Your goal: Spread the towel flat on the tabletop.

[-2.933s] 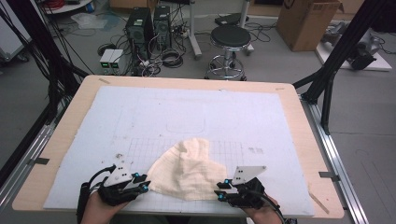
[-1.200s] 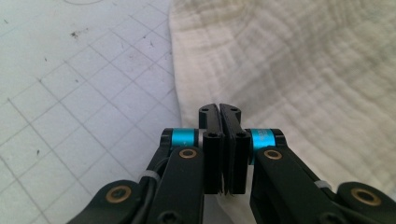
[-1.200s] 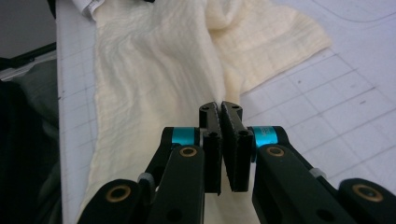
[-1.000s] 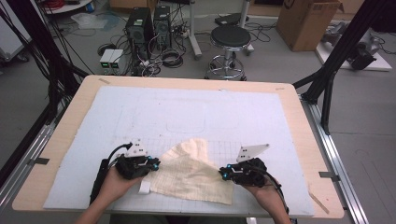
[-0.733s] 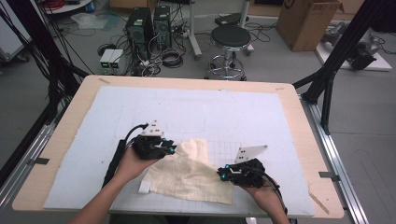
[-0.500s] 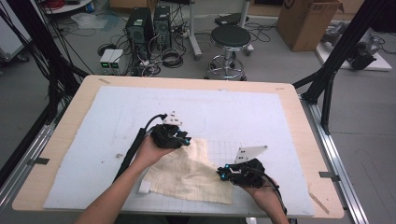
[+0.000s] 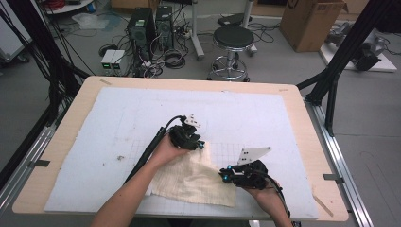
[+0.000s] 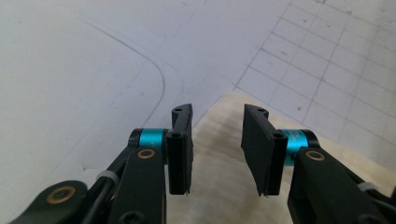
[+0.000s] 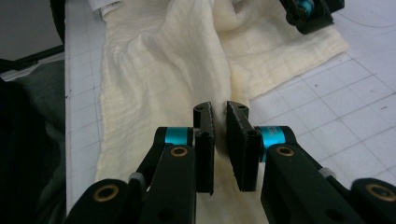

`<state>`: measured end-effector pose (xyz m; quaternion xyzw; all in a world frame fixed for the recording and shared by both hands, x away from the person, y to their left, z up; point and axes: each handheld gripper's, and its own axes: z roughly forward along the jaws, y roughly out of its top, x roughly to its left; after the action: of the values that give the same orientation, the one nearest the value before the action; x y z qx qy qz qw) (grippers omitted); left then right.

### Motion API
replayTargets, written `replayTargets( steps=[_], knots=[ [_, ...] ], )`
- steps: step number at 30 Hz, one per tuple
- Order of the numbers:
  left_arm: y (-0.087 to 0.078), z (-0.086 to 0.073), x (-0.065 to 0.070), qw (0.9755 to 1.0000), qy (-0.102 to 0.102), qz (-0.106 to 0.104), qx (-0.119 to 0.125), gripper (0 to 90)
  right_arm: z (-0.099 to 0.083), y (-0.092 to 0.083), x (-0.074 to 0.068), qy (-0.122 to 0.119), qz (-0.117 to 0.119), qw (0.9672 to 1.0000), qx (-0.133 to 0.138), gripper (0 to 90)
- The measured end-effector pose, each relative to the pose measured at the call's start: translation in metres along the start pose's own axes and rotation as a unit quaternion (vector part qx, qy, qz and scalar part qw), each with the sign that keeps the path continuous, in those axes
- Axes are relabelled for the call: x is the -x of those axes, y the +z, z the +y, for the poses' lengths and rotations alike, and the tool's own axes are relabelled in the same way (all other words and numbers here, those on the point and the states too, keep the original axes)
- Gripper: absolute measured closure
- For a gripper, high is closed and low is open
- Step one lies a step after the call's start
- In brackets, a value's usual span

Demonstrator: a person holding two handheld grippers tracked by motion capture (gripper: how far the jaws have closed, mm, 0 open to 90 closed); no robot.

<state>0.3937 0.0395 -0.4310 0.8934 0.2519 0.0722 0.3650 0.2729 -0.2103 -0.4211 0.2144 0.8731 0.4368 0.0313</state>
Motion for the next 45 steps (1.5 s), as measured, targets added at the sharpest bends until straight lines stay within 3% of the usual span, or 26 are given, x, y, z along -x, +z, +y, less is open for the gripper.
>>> replayTargets(
  steps=[5,8,13,21,27,33,35,38,45],
  knots=[
    [0.0,0.0,0.003,0.9996,0.02,0.021,-0.004,75.9,0.0,-0.001,0.001,0.0,-0.001,1.0,0.0,81.4],
    [-0.001,0.0,0.003,0.9994,0.02,0.026,-0.008,86.1,0.0,0.0,0.002,-0.001,0.0,1.0,0.001,81.1],
    [-0.011,0.0,0.0,0.9993,0.013,0.032,-0.011,88.2,-0.002,-0.001,0.001,-0.002,-0.001,1.0,-0.001,81.2],
    [-0.053,-0.002,-0.011,0.9972,-0.018,0.057,0.045,88.5,-0.003,-0.008,0.002,0.005,-0.013,0.9999,0.01,82.1],
    [-0.083,-0.026,-0.017,0.9944,-0.033,0.077,0.065,88.5,-0.002,-0.012,0.001,0.002,-0.02,0.9996,0.019,83.3],
    [-0.105,-0.058,-0.017,0.9925,-0.044,0.095,0.064,88.6,-0.002,-0.008,-0.005,-0.005,-0.01,0.9999,0.008,83.5],
    [-0.11,-0.067,-0.015,0.9923,-0.048,0.095,0.065,88.6,0.001,-0.007,-0.005,-0.005,-0.008,0.9999,0.01,79.8],
    [-0.117,-0.076,-0.012,0.9917,-0.04,0.103,0.065,88.6,0.009,-0.008,0.0,-0.003,-0.015,0.9998,0.013,75.6],
    [-0.123,-0.092,-0.01,0.991,-0.045,0.103,0.073,88.5,0.024,0.006,0.021,0.023,-0.011,0.9996,0.014,64.7]
  ],
)
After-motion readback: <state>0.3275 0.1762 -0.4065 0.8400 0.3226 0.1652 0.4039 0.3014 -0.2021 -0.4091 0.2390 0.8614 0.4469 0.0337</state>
